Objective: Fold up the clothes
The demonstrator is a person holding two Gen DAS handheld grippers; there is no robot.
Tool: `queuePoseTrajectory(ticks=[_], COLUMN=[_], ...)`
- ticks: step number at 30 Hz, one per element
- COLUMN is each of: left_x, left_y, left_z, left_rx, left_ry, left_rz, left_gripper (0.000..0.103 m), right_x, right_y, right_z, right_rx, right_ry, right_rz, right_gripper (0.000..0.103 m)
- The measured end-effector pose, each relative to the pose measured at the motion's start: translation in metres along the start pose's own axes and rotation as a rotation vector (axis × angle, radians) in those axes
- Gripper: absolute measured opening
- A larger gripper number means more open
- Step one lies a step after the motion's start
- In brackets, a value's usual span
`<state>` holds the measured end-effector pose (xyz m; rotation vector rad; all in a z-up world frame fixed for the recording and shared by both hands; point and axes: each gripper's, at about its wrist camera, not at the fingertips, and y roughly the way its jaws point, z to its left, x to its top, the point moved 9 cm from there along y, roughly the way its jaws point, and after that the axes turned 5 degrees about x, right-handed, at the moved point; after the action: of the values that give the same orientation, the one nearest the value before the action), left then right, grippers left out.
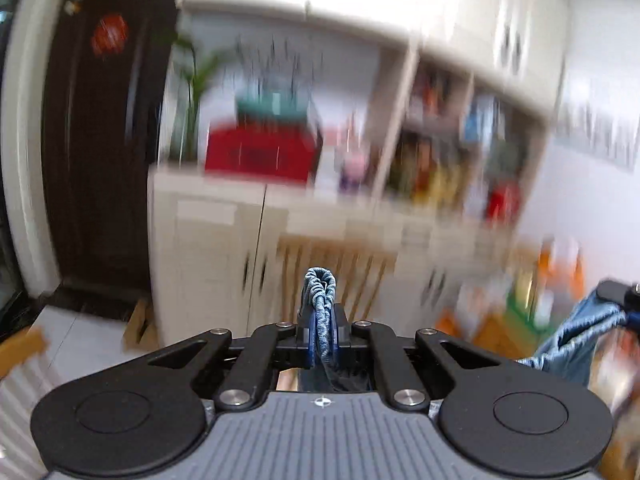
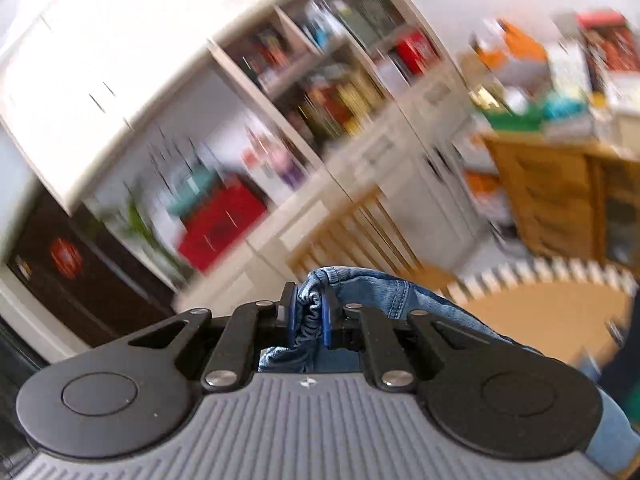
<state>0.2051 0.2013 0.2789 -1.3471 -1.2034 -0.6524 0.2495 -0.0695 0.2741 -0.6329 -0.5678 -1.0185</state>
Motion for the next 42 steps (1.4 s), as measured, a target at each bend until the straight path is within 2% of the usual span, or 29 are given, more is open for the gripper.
queuePoseTrajectory(ticks=[3,4,5,6,8,10,13,17,21,26,28,29,31,34,36,42], left_x=[0.102,0.132,0.149,0.156,0.166,0.144,0.075,-0.054,-0.193,-0.327,-0.365,-0.38,-0.405,-0.427,-0.437,-0.463], left_y=[-0.052,-0.078,-0.102,-0.124,-0.166,-0.187,-0.185,-0.158,-0.145,-0.148,-0.157,-0.161,-0.172,-0.191,-0.194,-0.193], left_z=[-0.013,-0.015,-0.017,-0.02,-0.027,-0.034,-0.035,-0.016,0.024,0.078,0.092,0.097,0.11,0.113,0.109,0.119], left_rx=[-0.058,-0.077,-0.089,-0.093,-0.097,-0.082,-0.103,-0.113,-0.091,-0.046,-0.021,-0.018,-0.015,-0.025,-0.039,-0.02], left_ry=[-0.138,-0.171,-0.164,-0.15,-0.114,-0.037,0.026,0.096,0.143,0.139,0.156,0.153,0.148,0.189,0.192,0.207], left_rz=[-0.238,-0.328,-0.4,-0.457,-0.56,-0.569,-0.427,-0.132,0.156,0.429,0.471,0.495,0.541,0.537,0.54,0.584], left_gripper=[0.008,0.008,0.008,0.008,0.008,0.008,0.008,0.008,0.008,0.009,0.009,0.009,0.008,0.001,0.001,0.003], right_x=[0.083,0.099,0.113,0.122,0.125,0.108,0.053,-0.048,-0.167,-0.288,-0.318,-0.33,-0.35,-0.375,-0.39,-0.424], right_y=[-0.034,-0.051,-0.075,-0.096,-0.132,-0.161,-0.173,-0.166,-0.175,-0.213,-0.227,-0.236,-0.254,-0.269,-0.274,-0.279], right_z=[0.081,0.103,0.123,0.139,0.153,0.151,0.11,0.021,-0.066,-0.145,-0.159,-0.165,-0.174,-0.183,-0.189,-0.218], right_rx=[0.208,0.271,0.341,0.396,0.443,0.43,0.351,0.193,0.022,-0.165,-0.198,-0.212,-0.24,-0.294,-0.326,-0.396], right_ry=[-0.151,-0.186,-0.196,-0.207,-0.223,-0.27,-0.275,-0.252,-0.198,-0.102,-0.043,-0.028,-0.011,-0.033,-0.042,0.03], right_rz=[-0.186,-0.233,-0.275,-0.302,-0.338,-0.34,-0.257,-0.086,0.07,0.215,0.252,0.256,0.254,0.277,0.301,0.368], right_gripper=[0.012,0.011,0.012,0.012,0.012,0.012,0.012,0.012,0.012,0.012,0.01,0.0,0.0,0.0,0.0,0.012])
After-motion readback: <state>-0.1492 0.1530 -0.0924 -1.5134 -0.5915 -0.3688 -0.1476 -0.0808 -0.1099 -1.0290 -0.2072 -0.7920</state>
